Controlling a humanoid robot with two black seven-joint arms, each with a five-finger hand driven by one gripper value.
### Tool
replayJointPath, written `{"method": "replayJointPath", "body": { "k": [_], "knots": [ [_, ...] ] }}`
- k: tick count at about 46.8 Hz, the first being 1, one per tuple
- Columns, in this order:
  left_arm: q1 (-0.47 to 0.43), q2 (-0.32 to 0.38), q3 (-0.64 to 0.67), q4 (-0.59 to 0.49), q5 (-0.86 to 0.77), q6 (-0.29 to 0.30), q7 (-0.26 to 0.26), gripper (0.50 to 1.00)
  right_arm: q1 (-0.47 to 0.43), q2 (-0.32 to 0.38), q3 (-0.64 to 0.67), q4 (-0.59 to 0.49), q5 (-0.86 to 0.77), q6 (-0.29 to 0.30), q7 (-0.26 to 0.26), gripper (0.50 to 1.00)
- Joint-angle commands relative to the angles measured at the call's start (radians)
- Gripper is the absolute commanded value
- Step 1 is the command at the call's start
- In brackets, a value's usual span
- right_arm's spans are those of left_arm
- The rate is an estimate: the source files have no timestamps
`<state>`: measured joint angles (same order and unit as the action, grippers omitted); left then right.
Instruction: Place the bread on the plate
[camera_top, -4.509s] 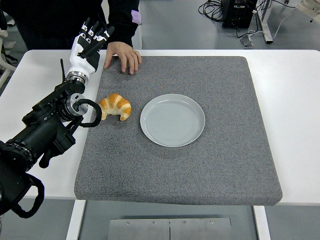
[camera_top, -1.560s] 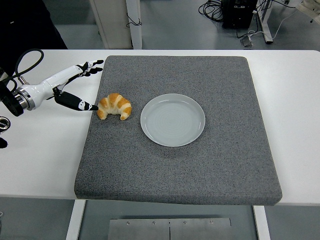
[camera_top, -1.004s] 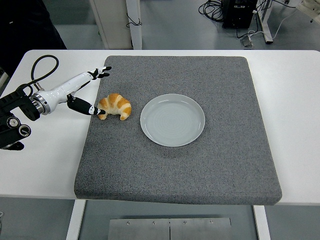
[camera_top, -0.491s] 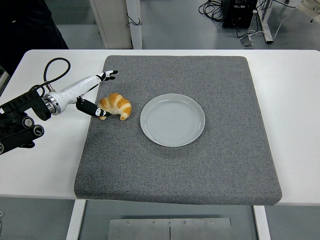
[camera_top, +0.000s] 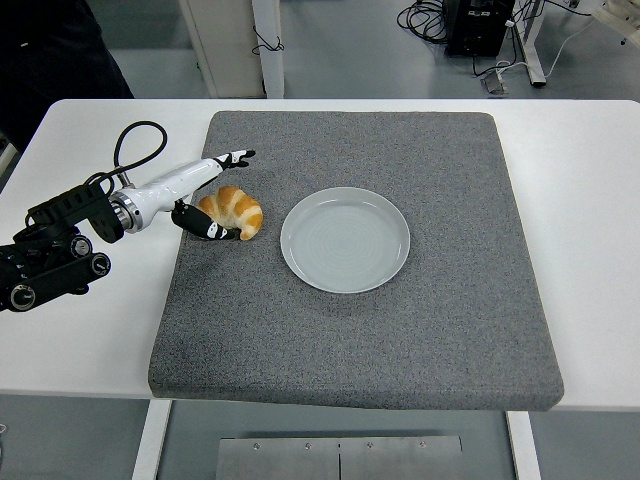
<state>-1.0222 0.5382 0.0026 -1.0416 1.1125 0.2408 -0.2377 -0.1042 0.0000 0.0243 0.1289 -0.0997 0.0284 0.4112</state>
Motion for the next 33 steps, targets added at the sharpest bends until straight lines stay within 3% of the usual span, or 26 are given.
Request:
{"method": "replayJointPath", "body": {
  "k": [1,6,13,23,33],
  "knots": [
    [0.001,-0.007,0.002,0.000,0.004,0.000,0.000,0.966,0.000,0.000,-0.001,0.000,0.000,0.001,0.001,1.000],
    [0.001,-0.017,0.007,0.008,0.009,0.000,0.000,0.952,0.000,0.000,0.000,0.000,0.000,0.001,0.000,1.000],
    [0.002,-0.024,0.010,0.029,0.035,0.000,-0.002,0.860,0.000,0.000,0.000,0.000,0.000,-0.001,0.000,1.000],
    [0.002,-0.030,0.008,0.034,0.035,0.000,-0.005,0.799,0.000,0.000,0.000,0.000,0.000,0.001,0.000,1.000],
    [0.004,-0.034,0.008,0.034,0.035,0.000,-0.009,0.709,0.000,0.000,0.000,0.000,0.000,0.001,0.000,1.000]
  ]
}}
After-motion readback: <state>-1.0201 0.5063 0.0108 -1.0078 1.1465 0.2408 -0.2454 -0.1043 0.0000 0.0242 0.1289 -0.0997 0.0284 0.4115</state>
